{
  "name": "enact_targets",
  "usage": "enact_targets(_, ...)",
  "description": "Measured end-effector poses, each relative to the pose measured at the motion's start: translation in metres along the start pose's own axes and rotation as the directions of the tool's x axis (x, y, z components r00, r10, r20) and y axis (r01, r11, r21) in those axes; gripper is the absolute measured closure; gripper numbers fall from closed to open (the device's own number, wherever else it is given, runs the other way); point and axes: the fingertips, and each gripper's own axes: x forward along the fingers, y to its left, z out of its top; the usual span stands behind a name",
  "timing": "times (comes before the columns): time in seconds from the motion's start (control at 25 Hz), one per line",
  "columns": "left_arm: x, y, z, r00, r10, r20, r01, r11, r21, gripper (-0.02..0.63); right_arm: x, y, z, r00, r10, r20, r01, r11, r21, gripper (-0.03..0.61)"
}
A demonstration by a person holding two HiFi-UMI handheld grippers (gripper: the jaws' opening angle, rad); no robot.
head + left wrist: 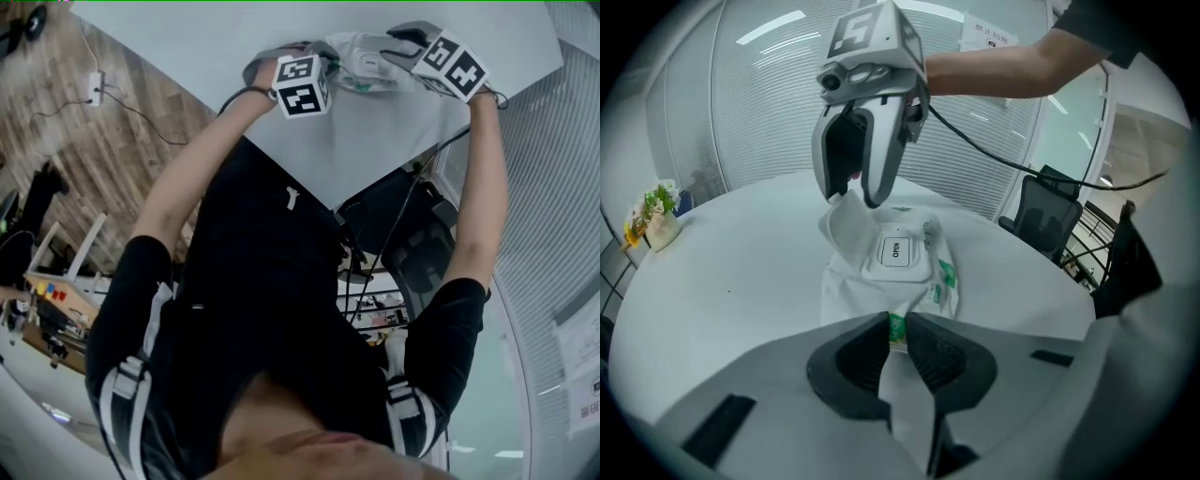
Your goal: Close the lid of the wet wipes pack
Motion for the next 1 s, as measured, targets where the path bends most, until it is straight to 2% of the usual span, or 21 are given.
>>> enact_targets(0.36, 0.002, -0.001, -0.002, 0.999, 0.05, -0.011, -0.05, 0.998, -0.025, 0.563, 0.019, 0.068, -0.025, 0.999, 0.038, 0.0, -0.038, 0.999, -0.022, 0.397)
enact_targets(0.44, 0.002, -0.001, -0.001, 0.998, 0.063, -0.009, -0.063, 0.998, -0.032, 0.563, 0.025, 0.074, -0.032, 1.0, 0.028, 0.006, -0.028, 1.0, 0.001, 0.425)
enact_targets(0.64, 0.002, -0.001, -0.002, 0.996, 0.088, -0.013, -0.088, 0.995, -0.045, 0.563, 0.036, 0.066, -0.041, 0.995, -0.096, 0.009, 0.095, 0.993, 0.065, 0.52)
enact_targets(0.8, 0.001, -0.001, -0.001, 0.996, 0.089, -0.013, -0.09, 0.995, -0.052, 0.563, 0.044, 0.063, -0.043, 0.985, -0.171, -0.03, 0.173, 0.98, 0.102, 0.523)
enact_targets(1.0, 0.001, 0.0, -0.001, 0.997, 0.074, -0.017, -0.075, 0.996, -0.046, 0.563, 0.048, 0.059, -0.044, 0.977, -0.202, -0.066, 0.211, 0.964, 0.165, 0.528)
